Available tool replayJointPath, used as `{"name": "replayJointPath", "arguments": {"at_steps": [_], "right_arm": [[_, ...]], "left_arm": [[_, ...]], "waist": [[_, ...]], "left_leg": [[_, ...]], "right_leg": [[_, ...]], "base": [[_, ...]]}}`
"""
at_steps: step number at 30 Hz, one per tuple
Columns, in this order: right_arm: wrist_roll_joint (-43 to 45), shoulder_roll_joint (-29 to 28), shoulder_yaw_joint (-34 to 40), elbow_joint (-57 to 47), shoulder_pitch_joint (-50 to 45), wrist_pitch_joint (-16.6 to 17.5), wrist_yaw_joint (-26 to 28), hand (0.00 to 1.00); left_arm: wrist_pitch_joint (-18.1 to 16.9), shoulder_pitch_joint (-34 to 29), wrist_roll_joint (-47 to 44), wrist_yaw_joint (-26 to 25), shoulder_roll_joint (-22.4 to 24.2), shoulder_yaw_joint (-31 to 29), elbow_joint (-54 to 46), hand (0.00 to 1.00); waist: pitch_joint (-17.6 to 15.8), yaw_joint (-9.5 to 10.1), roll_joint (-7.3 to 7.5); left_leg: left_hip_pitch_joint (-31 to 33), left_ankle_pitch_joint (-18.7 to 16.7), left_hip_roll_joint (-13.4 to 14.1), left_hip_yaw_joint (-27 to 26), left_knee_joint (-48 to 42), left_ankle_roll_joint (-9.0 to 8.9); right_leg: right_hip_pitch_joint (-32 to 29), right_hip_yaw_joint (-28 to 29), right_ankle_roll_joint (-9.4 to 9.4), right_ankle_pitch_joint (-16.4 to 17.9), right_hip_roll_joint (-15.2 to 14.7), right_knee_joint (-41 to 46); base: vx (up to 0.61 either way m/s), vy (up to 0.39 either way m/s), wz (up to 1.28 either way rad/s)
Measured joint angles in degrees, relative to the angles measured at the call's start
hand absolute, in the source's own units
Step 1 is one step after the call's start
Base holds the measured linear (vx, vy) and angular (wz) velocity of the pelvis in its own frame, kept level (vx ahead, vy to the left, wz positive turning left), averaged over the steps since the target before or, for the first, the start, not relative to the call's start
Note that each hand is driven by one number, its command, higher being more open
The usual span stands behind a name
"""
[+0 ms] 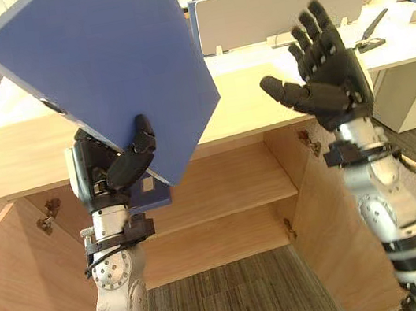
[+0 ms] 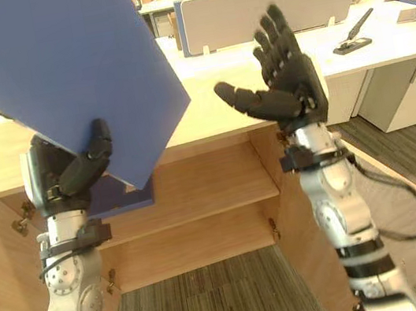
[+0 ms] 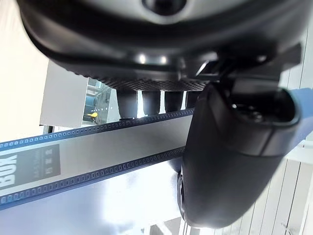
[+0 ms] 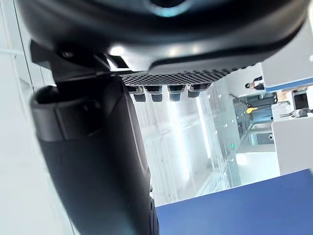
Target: Walk over to the cabinet, pick up the folder, carry it to the office cabinet, place the folder inside the office cabinet, then close the office cabinet door
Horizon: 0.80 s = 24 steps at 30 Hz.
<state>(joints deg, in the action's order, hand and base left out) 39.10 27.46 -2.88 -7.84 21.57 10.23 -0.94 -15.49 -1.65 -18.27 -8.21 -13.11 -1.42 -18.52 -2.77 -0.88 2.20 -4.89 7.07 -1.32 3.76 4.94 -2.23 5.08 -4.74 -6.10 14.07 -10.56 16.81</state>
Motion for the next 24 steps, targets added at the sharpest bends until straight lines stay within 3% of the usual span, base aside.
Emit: {"name": "replayJointPath", "arguments": {"at_steps": [5, 12, 24], "right_arm": [[6.8, 8.4, -5.5, 8.3, 10.9, 0.1, 1.5, 1.0], [11.6, 15.7, -14.2, 11.6, 20.0, 0.1, 4.8, 1.0], [15.2, 20.0, -21.3, 12.5, 23.5, 0.1, 8.0, 1.0]], "left_arm": [[0.0, 0.1, -0.8, 2.4, -3.8, 3.4, 0.0, 0.0], [0.0, 0.6, -4.2, 6.4, -11.2, 7.8, 0.0, 0.0], [0.0, 1.2, -14.3, 11.8, -19.7, 9.7, 0.0, 0.0]], "waist": [[0.3, 0.46, 0.33], [0.4, 0.5, 0.46], [0.5, 0.71, 0.49]], "left_leg": [[0.2, 0.4, -0.1, 0.6, 0.0, 0.01], [0.9, 0.9, -0.1, 1.4, 0.1, -0.14], [1.8, 1.7, 0.4, 1.4, 0.4, -0.09]], "right_leg": [[0.1, -0.7, -0.05, 0.0, -0.2, 0.0], [0.1, -1.6, -0.21, -0.2, -0.1, -0.3], [0.0, -1.7, -0.19, -2.0, 0.5, -2.2]], "base": [[-0.01, -0.001, 0.07], [-0.03, -0.004, 0.06], [-0.03, 0.0, 0.0]]}}
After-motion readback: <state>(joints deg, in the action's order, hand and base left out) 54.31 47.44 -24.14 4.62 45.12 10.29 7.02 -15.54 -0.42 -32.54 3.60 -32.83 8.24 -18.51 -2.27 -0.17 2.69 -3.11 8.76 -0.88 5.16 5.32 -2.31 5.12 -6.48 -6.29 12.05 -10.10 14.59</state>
